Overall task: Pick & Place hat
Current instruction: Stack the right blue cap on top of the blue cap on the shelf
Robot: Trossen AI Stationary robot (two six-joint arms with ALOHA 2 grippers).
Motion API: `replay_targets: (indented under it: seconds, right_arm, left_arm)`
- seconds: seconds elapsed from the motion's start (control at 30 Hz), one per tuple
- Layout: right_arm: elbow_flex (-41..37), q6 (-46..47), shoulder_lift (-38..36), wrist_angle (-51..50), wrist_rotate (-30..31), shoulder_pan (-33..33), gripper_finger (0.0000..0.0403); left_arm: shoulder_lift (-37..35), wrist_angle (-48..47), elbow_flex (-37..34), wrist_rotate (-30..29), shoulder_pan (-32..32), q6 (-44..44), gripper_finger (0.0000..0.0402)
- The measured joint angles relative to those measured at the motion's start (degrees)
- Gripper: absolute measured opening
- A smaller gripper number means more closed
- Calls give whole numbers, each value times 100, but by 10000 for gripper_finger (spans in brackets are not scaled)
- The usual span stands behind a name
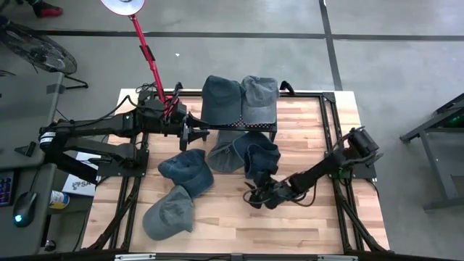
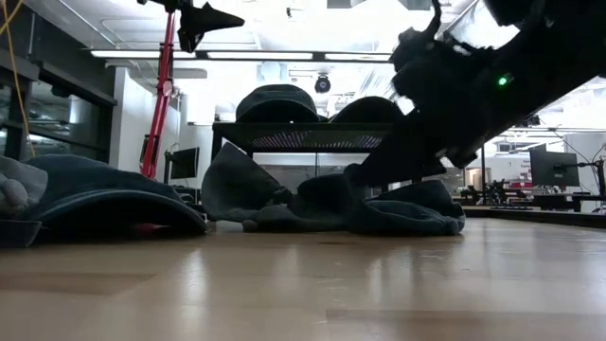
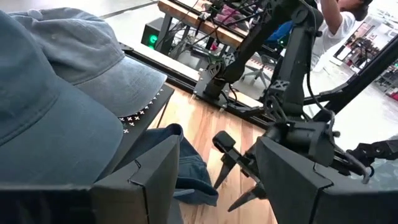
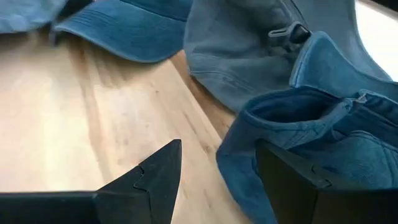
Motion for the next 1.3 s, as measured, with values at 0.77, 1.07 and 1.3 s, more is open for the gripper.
replay_targets:
  seconds: [0.77, 1.07, 1.3]
  right_arm:
    - [752, 979, 548, -1306, 161, -279, 102]
    - [752, 1229, 268, -1420, -743, -224, 11]
    - [752, 1388, -718, -2251, -1182, -10, 3]
  left_arm:
    - [0, 0, 0, -87, 0, -83, 209]
    - [0, 0, 0, -53, 0, -131, 209]
    - [2, 68, -3, 231, 4, -114, 209]
